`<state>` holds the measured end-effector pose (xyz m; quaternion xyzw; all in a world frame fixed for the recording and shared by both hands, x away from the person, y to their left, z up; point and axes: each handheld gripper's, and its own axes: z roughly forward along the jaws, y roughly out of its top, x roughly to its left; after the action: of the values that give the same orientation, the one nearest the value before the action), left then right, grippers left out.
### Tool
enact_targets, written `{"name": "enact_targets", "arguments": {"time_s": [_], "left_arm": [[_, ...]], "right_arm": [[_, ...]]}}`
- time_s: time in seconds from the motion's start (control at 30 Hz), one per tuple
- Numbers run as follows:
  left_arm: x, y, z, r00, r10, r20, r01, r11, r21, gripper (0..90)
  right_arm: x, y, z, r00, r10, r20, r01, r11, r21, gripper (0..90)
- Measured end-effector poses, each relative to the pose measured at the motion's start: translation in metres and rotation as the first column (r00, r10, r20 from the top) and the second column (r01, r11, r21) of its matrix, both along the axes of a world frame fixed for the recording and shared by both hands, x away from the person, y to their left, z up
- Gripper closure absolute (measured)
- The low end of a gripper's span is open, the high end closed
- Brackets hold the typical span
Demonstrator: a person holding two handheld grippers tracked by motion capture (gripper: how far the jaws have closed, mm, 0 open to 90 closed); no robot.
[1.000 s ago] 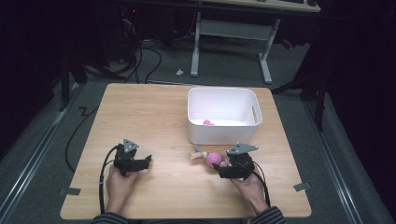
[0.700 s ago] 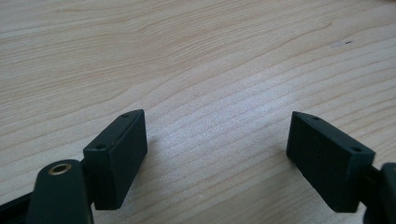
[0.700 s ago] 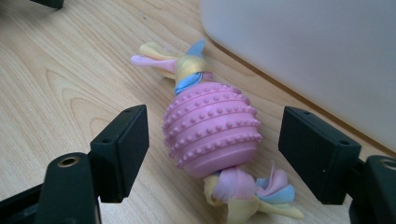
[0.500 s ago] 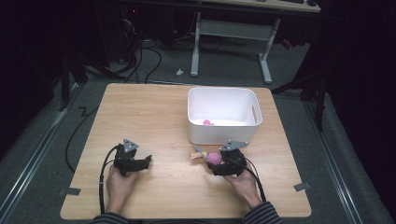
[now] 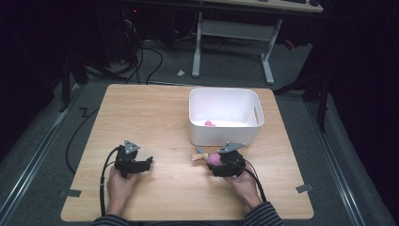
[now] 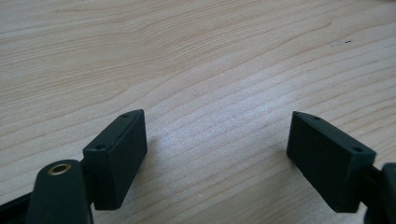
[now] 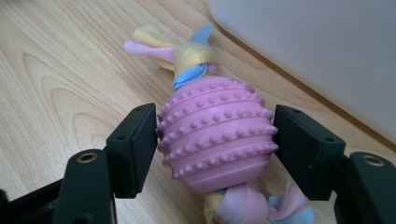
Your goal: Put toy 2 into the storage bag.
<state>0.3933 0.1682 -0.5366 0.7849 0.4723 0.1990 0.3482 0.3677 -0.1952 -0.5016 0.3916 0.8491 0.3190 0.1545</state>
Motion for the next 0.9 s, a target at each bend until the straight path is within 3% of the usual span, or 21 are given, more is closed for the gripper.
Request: {"name": "enact_targets", "arguments": {"time_s": [0.43, 0.77, 0.9], "left_arm": [[0.0, 0.0, 0.0, 1.0, 0.0, 0.0, 0.0, 1.0, 0.001, 20.2], [0.0, 0.0, 0.0, 1.0, 0.001, 0.001, -0.001, 1.0, 0.0, 20.4], [0.0, 0.0, 0.0, 1.0, 0.0, 0.001, 0.0, 1.0, 0.0, 20.4]], "right_arm": [[-0.004, -0.004, 0.004, 0.9999, -0.012, 0.002, 0.012, 0.9997, -0.021, 34.2], [-0.016, -0.019, 0.021, 0.9999, -0.011, 0.006, 0.011, 0.9999, 0.002, 34.4], [-0.021, -0.026, 0.03, 0.9994, -0.013, 0.032, 0.012, 0.9998, 0.015, 34.5]]}}
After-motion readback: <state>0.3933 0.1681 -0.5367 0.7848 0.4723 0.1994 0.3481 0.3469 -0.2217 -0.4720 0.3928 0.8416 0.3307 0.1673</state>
